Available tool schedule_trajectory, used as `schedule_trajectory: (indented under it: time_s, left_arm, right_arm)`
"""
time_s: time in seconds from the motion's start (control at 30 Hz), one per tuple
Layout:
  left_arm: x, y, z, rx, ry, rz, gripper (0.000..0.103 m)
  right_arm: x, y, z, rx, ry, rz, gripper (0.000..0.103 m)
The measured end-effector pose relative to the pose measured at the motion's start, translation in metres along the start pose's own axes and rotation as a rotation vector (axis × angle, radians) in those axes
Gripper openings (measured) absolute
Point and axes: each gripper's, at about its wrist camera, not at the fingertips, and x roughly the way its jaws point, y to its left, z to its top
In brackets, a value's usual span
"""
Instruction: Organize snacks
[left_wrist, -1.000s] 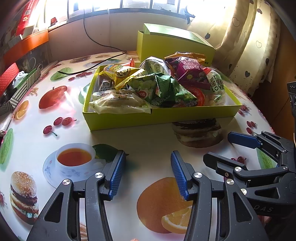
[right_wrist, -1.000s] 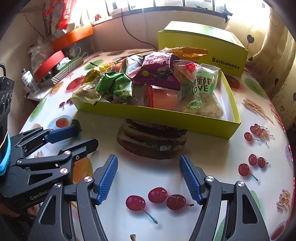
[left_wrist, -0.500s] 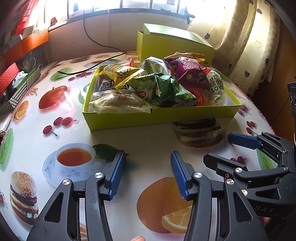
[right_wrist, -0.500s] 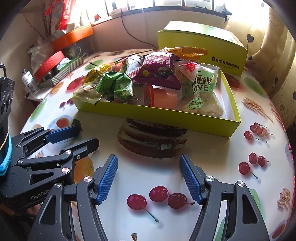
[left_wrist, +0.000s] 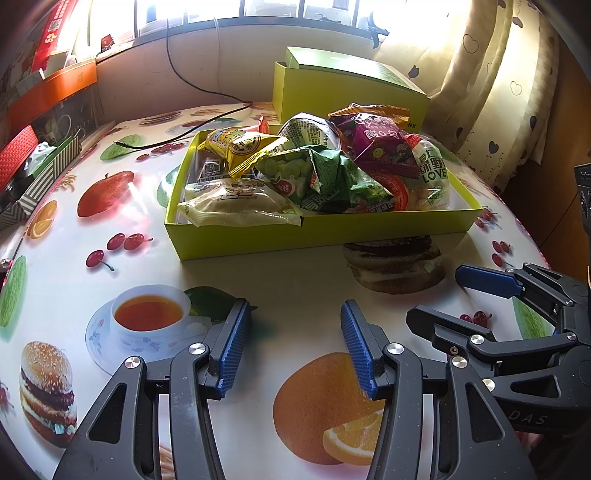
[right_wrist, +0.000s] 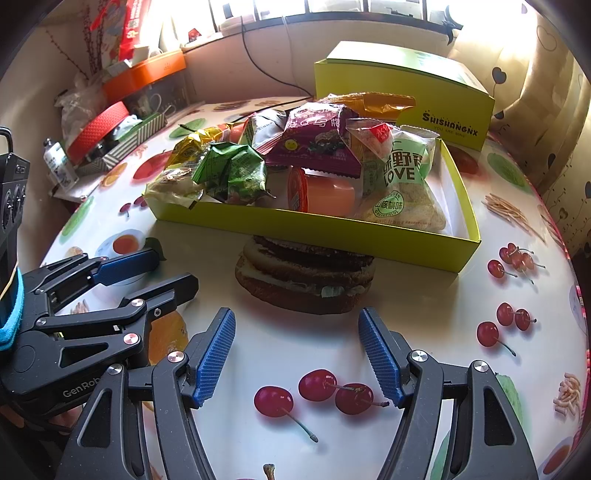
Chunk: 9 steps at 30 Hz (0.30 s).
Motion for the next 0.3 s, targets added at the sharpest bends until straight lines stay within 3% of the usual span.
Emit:
schedule_trajectory:
  time_s: [0.3]
  left_arm:
    - [0.0,-0.0001,0.0,-0.001,0.0,-0.001,0.052]
  right_arm:
    - [-0.0001,0.0,0.0002,0.0,0.0,-0.001,0.069]
